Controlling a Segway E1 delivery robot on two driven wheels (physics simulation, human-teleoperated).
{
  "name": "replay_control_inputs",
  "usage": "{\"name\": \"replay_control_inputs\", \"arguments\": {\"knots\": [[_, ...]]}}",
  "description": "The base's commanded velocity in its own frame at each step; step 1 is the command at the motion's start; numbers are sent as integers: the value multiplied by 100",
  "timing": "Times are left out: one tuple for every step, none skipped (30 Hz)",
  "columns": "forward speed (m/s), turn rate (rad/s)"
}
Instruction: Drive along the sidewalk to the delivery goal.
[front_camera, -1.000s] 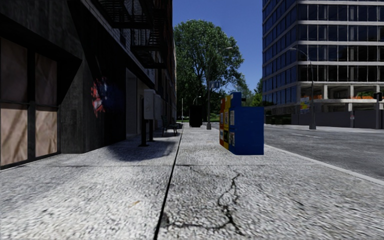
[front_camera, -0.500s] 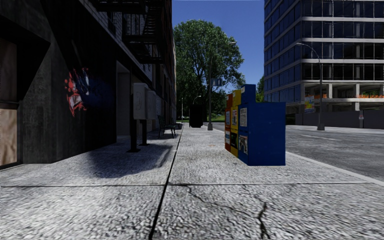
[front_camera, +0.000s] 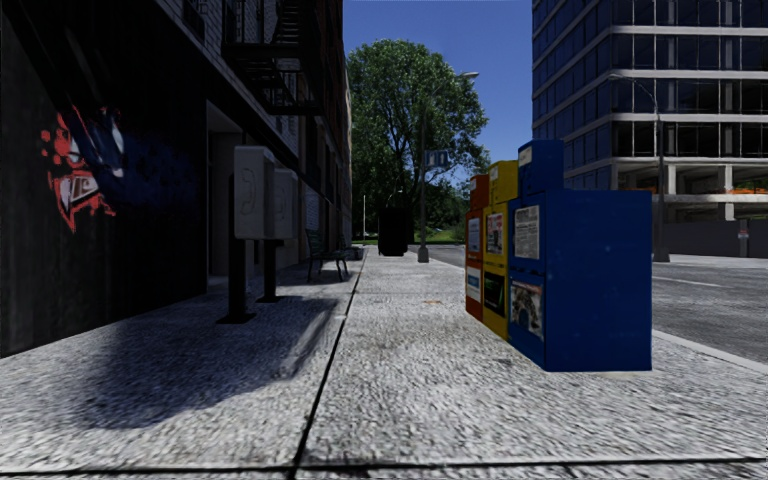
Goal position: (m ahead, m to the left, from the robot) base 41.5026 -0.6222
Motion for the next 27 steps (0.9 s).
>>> {"name": "replay_control_inputs", "arguments": {"knots": [[200,0],[200,0],[200,0],[200,0],[200,0],[200,0],[200,0],[200,0],[200,0],[200,0],[200,0],[200,0],[200,0],[200,0],[200,0],[200,0],[200,0],[200,0],[200,0],[200,0],[200,0],[200,0],[200,0],[200,0],[200,0],[200,0],[200,0]]}}
